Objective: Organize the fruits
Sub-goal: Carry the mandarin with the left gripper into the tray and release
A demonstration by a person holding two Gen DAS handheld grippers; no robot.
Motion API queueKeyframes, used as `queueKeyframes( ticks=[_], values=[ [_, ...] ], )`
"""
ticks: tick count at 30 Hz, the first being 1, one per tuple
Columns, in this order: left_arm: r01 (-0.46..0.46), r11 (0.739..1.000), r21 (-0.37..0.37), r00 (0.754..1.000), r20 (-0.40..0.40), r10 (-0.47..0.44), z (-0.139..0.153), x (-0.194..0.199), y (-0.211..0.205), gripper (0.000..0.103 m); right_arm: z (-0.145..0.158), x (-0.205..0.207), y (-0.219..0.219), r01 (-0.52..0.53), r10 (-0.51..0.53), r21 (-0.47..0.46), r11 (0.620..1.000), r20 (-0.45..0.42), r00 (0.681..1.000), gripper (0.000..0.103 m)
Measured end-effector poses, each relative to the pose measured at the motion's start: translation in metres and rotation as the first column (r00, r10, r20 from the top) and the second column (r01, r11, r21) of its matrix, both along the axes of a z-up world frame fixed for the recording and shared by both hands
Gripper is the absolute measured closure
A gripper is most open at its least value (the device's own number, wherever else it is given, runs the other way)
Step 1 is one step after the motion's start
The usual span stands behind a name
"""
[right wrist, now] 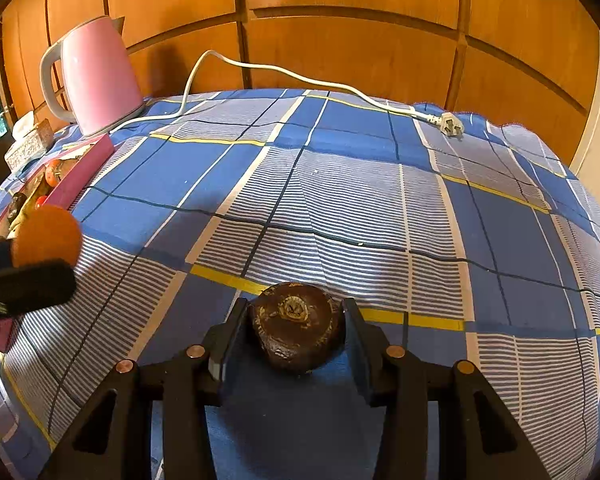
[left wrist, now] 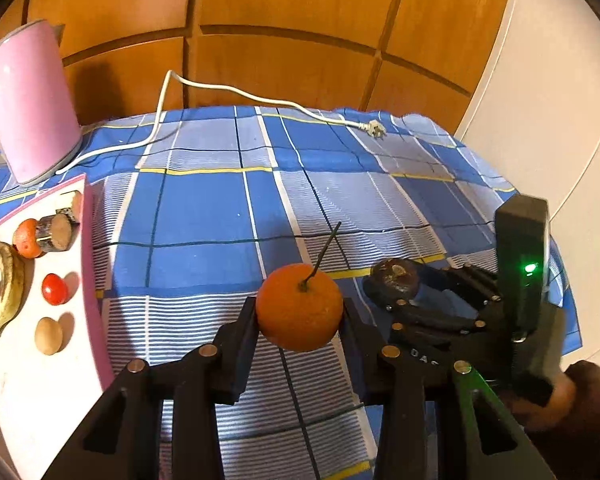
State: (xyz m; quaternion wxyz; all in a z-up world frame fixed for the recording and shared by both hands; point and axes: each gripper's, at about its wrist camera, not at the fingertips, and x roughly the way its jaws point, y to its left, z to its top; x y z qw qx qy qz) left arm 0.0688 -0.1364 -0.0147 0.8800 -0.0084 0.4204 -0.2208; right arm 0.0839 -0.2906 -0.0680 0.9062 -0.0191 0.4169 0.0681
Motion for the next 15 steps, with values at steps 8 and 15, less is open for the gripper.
queueKeyframes(
  ticks=[8, 15],
  values=[
    [-0.027, 0.999, -0.024, 1.0, 0.005, 0.027, 0.014, -0.006, 0.018, 0.063, 0.0, -0.002, 0.001, 0.004, -0.004, -0.003, 1.0, 0.012, 1.0, 0.057],
    [-0.106, 0.994, -0.038, 0.994, 0.018, 0.107, 0.026, -0.011, 0.062, 0.063, 0.0, -0.002, 0.0, 0.006, -0.006, 0.002, 1.0, 0.018, 1.0, 0.057]
  ],
)
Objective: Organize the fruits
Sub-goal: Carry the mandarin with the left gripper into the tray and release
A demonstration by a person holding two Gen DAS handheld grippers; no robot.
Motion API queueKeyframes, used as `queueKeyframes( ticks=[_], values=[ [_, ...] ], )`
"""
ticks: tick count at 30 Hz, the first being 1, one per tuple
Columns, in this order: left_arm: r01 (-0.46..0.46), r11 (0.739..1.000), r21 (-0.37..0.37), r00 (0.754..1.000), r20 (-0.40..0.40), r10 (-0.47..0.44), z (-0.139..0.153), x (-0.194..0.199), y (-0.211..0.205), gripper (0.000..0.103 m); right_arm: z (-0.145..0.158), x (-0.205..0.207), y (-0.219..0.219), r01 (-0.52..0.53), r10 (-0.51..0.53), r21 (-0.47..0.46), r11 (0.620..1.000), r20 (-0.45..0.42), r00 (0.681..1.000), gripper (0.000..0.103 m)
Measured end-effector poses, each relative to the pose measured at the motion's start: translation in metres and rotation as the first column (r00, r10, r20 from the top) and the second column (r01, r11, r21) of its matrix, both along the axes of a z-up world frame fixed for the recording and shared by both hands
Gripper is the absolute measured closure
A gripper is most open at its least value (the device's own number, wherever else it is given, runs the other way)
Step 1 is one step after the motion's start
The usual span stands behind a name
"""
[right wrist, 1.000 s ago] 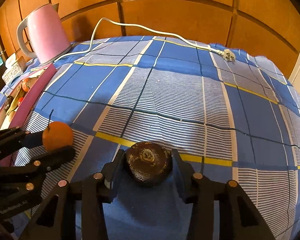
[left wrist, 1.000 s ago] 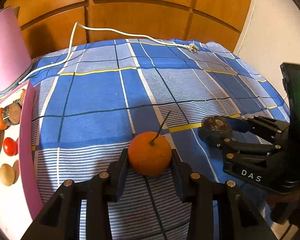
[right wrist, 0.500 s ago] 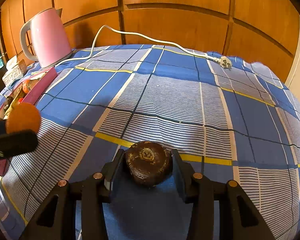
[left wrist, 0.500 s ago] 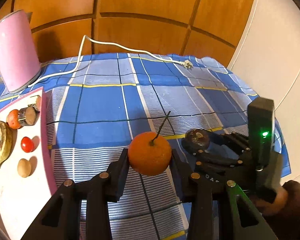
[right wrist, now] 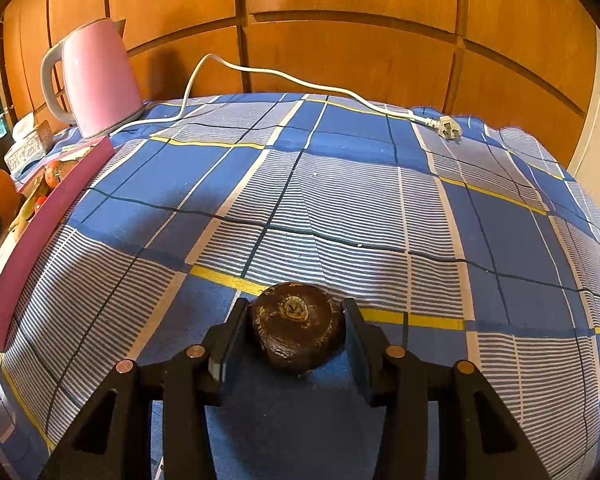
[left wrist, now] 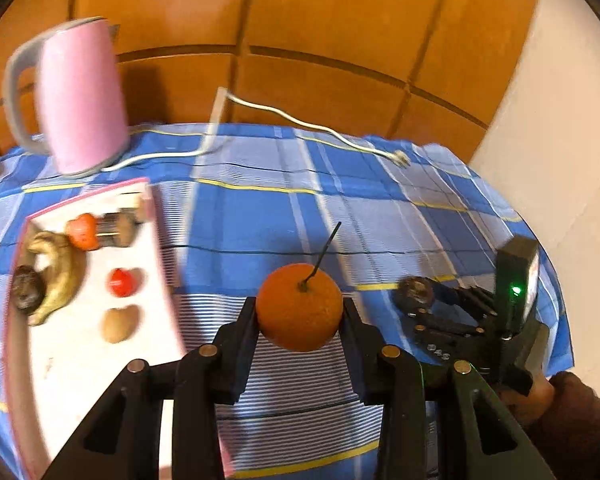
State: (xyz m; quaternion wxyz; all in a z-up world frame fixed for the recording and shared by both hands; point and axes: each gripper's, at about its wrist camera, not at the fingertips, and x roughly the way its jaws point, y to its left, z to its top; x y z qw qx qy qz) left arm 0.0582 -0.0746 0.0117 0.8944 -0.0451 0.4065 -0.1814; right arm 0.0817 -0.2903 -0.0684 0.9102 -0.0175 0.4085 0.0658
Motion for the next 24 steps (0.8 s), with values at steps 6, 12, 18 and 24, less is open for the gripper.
queueKeyframes(
  ticks=[6, 12, 18, 24],
  values=[
    [-0.186, 0.982, -0.014, 0.983, -0.005, 0.186, 0.002, -0.011, 0.072, 0.063, 0.0, -0.001, -0.001, 0.002, -0.002, 0.01, 1.0, 0.006, 1.0, 0.057],
    [-0.352, 0.936, 0.031, 0.932, -0.079, 0.353, -0.026, -0.019, 0.127, 0.063, -0.001, -0.001, -0.001, 0.002, -0.002, 0.014, 1.0, 0.011, 1.0, 0.057],
    [-0.404, 0.915, 0.019, 0.906, -0.131, 0.403, -0.041, -0.013, 0.146, 0.063, -0.001, -0.001, -0.001, 0.003, -0.003, 0.015, 1.0, 0.012, 1.0, 0.057],
    [-0.434, 0.9, -0.03, 0.891, -0.158, 0.425, -0.041, -0.006, 0.162, 0.063, 0.0, -0.001, 0.0, 0.003, -0.003, 0.012, 1.0, 0.011, 1.0, 0.057]
  ],
)
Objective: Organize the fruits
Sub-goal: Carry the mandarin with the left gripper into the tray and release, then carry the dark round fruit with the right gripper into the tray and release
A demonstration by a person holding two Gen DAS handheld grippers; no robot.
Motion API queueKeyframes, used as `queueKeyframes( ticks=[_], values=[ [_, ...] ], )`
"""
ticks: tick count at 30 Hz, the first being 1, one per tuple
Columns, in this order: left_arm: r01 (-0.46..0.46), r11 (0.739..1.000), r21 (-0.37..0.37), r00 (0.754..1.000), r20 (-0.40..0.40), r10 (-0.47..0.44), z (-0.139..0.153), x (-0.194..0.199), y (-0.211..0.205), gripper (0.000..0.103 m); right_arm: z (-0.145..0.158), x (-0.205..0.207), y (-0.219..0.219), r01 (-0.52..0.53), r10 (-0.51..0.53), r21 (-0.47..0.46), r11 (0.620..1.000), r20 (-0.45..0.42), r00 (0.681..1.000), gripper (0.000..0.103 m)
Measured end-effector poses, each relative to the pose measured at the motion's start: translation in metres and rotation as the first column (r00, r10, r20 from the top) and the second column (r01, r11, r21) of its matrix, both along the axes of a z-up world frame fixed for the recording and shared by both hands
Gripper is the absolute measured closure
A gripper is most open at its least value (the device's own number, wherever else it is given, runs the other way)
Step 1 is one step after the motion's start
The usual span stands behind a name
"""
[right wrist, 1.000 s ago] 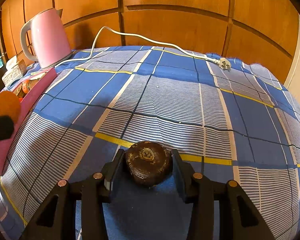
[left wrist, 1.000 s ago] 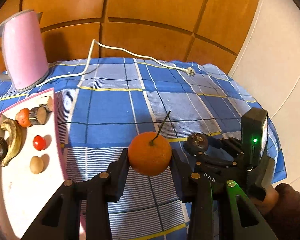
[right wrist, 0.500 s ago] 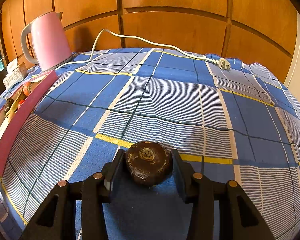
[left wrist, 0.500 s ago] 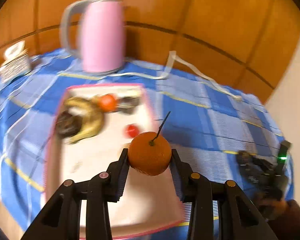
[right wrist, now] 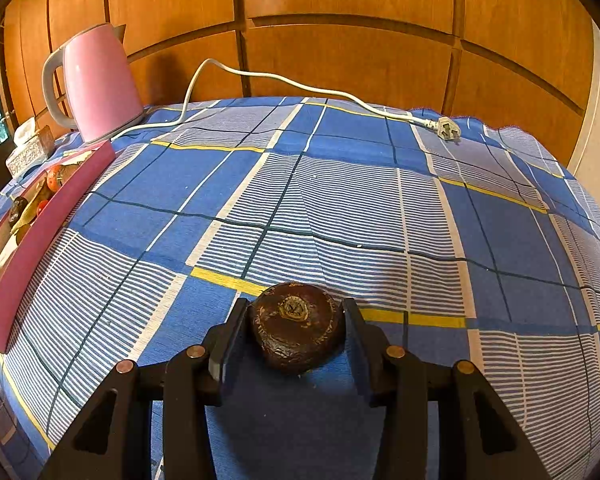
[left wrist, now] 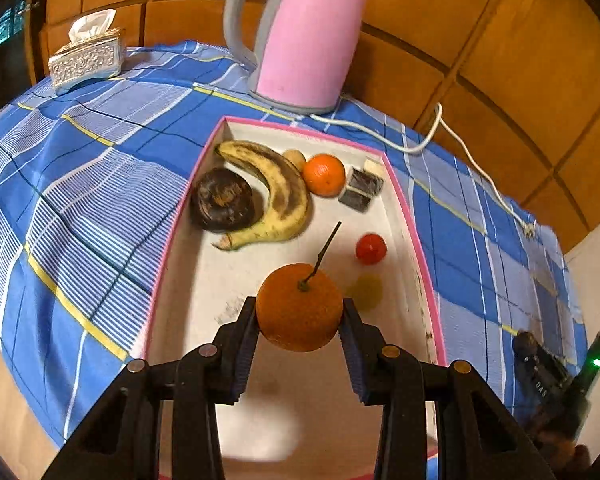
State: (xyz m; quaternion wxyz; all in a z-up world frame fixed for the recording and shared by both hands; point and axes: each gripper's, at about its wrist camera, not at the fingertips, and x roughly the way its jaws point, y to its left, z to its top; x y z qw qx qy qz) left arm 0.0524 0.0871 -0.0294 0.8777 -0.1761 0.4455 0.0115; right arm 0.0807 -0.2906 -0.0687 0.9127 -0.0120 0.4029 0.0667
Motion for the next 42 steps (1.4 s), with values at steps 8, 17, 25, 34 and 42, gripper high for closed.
queueKeyframes(
  ticks=[8, 17, 25, 34, 42],
  values=[
    [0.002, 1.0, 0.016, 1.0, -0.02, -0.002, -0.002, 0.014, 0.006, 0.063, 0.0, 0.0, 0.0, 0.001, -0.001, -0.002, 1.0, 0.001, 1.0, 0.057],
    [0.013, 1.0, 0.022, 0.999, -0.033, -0.012, -0.007, 0.032, -0.003, 0.052, -0.001, 0.0, 0.001, 0.001, -0.001, -0.003, 1.0, 0.001, 1.0, 0.057],
    [-0.031, 0.996, 0.087, 0.999, -0.005, 0.031, -0.003, 0.017, -0.001, 0.052, -0.001, 0.0, 0.0, 0.0, 0.0, -0.006, 1.0, 0.001, 1.0, 0.057],
    [-0.081, 0.985, 0.154, 0.996, 0.051, 0.073, 0.012, -0.002, -0.002, 0.05, -0.001, 0.001, 0.002, 0.002, -0.002, -0.022, 1.0, 0.0, 1.0, 0.057],
    [-0.051, 0.983, 0.174, 0.995, 0.091, 0.036, 0.024, -0.013, -0.012, 0.048, 0.0, 0.002, 0.006, 0.009, -0.01, -0.046, 0.999, -0.015, 1.0, 0.057]
  ],
)
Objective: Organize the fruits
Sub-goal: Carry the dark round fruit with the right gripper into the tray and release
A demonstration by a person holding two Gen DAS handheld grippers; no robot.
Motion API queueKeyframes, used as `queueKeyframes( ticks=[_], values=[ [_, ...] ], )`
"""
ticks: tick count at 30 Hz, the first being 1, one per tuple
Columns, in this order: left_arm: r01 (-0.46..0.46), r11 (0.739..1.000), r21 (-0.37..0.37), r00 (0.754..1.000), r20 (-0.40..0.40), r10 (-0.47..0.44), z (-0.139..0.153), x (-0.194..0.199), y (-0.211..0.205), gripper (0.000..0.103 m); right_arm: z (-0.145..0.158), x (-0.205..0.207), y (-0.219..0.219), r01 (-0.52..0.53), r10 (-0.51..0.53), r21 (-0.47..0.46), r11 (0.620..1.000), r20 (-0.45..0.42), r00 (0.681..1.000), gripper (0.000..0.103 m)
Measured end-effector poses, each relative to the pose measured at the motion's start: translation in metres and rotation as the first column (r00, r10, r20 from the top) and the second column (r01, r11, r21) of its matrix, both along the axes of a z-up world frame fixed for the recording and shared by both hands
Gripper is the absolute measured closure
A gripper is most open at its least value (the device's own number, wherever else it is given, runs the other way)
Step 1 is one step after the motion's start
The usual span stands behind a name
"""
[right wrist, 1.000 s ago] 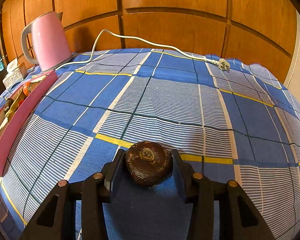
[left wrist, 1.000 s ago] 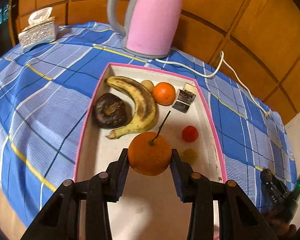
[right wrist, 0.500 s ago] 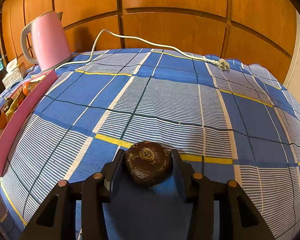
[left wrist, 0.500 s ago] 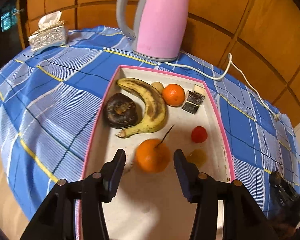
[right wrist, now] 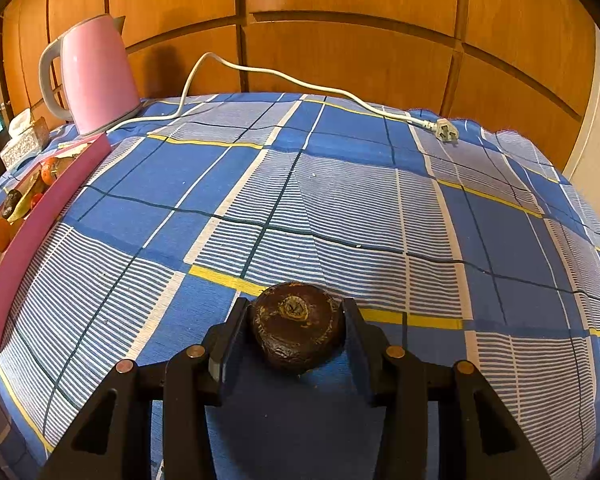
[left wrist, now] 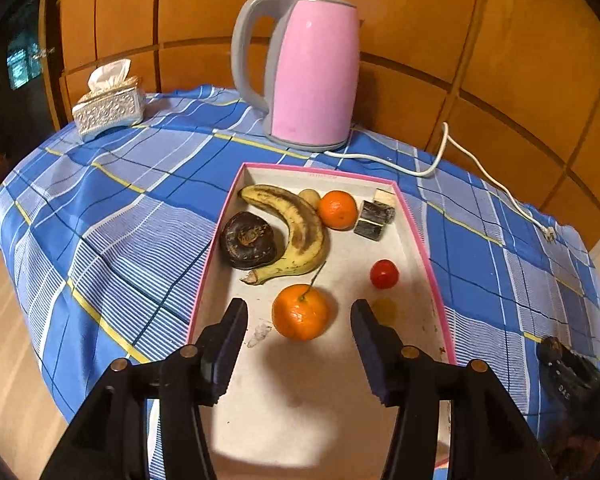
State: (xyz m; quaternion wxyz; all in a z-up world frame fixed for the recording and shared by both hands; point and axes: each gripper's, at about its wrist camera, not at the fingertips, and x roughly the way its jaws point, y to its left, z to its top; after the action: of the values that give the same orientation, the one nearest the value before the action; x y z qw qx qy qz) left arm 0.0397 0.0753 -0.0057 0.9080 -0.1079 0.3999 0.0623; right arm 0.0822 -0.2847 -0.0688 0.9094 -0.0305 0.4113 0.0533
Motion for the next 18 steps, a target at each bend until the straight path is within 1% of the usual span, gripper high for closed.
queueKeyframes(
  ticks=[6, 11, 15, 18],
  values=[
    [0.014, 1.0, 0.012, 1.0, 0.014, -0.014, 0.004, -0.005, -0.001, 0.046, 0.002, 0.004, 0.005, 0.013, -0.014, -0.03, 0.999, -0.03, 0.999, 0.058],
    [0.01, 1.0, 0.016, 1.0, 0.015, -0.01, 0.003, -0.009, 0.002, 0.046, 0.009, 0.01, 0.009, 0.031, -0.035, -0.051, 0.998, -0.081, 0.996, 0.058],
    [0.003, 1.0, 0.009, 1.0, 0.016, -0.003, 0.002, -0.012, 0.005, 0.046, 0.022, 0.008, 0.021, -0.012, 0.011, -0.011, 1.0, -0.08, 0.997, 0.058],
    [-0.01, 1.0, -0.002, 1.0, 0.023, 0.01, 0.003, -0.014, 0.011, 0.046, 0.033, 0.007, 0.04, -0.083, 0.086, 0.038, 0.996, -0.088, 0.992, 0.058]
  ],
)
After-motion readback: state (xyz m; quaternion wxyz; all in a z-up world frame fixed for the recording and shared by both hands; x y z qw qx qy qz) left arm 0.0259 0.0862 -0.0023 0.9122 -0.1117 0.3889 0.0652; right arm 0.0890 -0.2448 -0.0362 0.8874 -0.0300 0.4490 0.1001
